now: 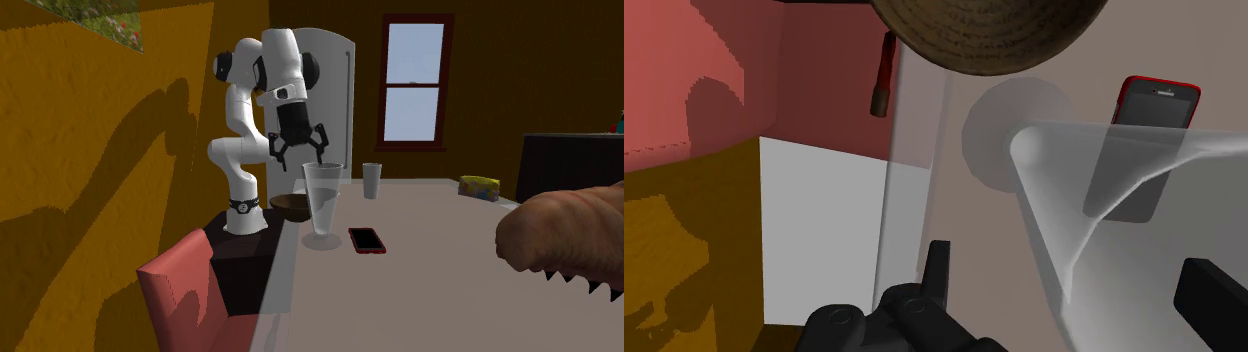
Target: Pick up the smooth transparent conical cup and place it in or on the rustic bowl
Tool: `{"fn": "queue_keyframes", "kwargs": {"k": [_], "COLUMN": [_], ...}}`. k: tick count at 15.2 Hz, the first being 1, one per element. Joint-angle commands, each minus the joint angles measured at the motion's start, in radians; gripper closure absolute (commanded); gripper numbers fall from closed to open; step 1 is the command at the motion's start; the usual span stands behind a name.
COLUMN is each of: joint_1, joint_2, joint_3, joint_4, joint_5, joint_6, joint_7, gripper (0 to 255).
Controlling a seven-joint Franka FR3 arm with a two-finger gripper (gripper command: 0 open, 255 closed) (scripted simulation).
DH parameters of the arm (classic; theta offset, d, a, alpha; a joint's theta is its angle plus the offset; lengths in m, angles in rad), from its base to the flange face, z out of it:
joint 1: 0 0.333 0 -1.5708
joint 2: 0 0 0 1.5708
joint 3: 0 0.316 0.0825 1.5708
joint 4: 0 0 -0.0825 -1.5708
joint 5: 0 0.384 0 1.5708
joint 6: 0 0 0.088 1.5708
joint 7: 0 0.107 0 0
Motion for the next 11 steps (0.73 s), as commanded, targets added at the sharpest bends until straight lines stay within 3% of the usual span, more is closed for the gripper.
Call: {"fn": "queue_keyframes", "kwargs": {"k": [1, 11], "joint_1": [0.002, 0.005], "joint_2": [0.012, 0.029], "joint_3": [0.006, 0.013], "joint_4": [-0.018, -0.038], "joint_5": [0.005, 0.009], "joint_6": [0.031, 0.069], "joint_7": [-0.001, -0.002], "gripper": [0, 0]}}
